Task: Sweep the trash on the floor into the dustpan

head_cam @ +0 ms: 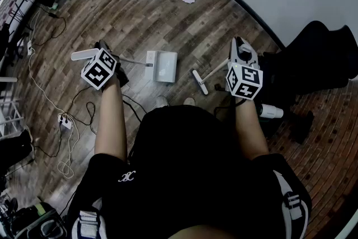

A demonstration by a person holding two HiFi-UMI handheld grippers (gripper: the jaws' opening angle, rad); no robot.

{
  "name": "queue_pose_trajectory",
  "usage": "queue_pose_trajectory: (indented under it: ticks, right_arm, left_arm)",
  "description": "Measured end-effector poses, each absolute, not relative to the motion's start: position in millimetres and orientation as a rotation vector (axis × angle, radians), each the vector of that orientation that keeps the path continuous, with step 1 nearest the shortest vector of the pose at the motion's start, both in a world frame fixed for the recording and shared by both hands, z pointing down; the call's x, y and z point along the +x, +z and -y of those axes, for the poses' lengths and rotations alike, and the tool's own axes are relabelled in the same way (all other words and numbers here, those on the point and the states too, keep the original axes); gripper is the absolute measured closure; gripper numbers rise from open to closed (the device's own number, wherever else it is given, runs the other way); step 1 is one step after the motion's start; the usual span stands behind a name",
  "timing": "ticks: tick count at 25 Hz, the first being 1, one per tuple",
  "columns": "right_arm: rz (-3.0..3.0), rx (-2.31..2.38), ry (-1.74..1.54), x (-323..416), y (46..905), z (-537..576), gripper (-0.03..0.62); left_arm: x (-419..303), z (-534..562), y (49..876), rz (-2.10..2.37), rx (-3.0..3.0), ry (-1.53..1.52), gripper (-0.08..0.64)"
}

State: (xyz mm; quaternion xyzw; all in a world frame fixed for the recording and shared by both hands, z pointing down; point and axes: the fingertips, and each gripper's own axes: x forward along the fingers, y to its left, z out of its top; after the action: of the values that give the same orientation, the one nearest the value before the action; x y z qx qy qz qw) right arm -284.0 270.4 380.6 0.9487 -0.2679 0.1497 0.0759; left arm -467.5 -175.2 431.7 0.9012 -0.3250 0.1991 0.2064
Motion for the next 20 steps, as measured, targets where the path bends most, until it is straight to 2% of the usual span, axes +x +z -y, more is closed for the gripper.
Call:
queue_pose_trajectory:
  ticks: [20]
  right_arm:
    - [0.726,2.768,0.432,-301.0,388.1,-243.9,0.545]
  left_arm:
    - [-480.3,197.7,470.1,0.821,2.439,0.583,0.511]
